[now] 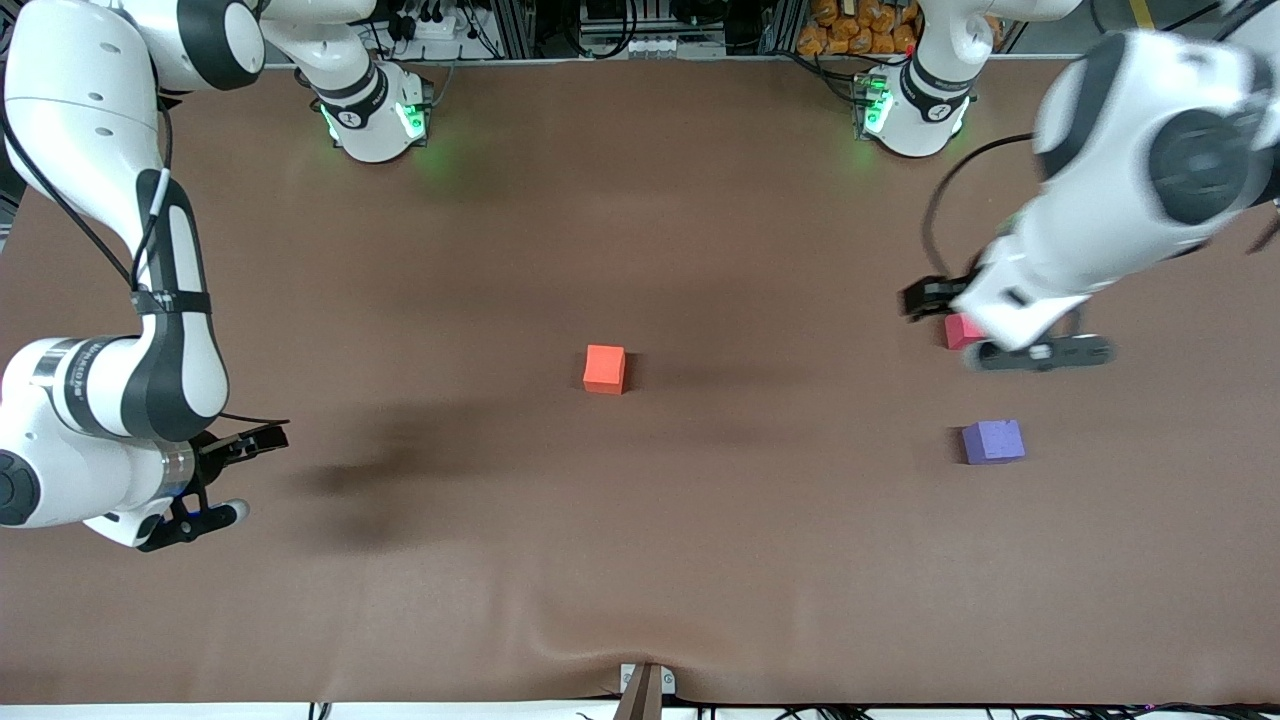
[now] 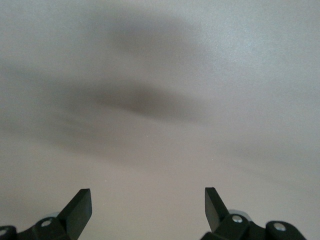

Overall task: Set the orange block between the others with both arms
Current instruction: 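Move the left gripper over the orange cube while the right gripper retracts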

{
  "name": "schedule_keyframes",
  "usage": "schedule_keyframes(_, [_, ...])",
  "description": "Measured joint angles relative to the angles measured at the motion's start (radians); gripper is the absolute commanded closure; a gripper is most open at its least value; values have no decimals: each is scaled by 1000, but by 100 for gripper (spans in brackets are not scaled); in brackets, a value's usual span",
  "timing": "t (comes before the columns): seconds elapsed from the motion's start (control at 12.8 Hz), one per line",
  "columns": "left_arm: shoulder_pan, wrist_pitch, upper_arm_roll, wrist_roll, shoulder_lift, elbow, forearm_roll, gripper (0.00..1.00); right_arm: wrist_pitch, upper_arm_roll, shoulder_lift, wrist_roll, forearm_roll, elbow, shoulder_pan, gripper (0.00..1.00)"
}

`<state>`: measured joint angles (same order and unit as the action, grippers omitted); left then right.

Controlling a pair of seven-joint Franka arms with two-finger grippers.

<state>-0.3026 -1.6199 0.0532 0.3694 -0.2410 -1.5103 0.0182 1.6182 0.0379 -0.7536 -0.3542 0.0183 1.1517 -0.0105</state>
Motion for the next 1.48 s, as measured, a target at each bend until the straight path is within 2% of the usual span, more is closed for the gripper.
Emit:
schedule_keyframes(0.23, [-74,-111,1,60,-92,31,0,0,-3,22,87,0,-5,72,-4,0])
schedule_keyframes(0.47, [-160,-233,3,203,-176,47,0,0,-105,36,265,0,-6,133,-22,0])
schedule_keyframes(0.62, [-200,-289,3,269,-225,72,0,0,-209,37,376,13,-6,113,-23,0])
schedule_keyframes(0.78, [-226,-341,4,319,-269,96,0,0,-296,36,445,37,-6,61,-23,0])
schedule_keyframes(1.09, [-285,-495,4,402,-365,103,1,0,-310,23,503,46,-7,42,-22,0])
schedule_keyframes(1.33, [-310,-582,4,435,-414,111,1,0,-205,22,498,48,-13,45,-22,0])
schedule_keyframes(1.48, [-316,-624,4,439,-434,113,1,0,-203,28,505,48,-5,46,-27,0])
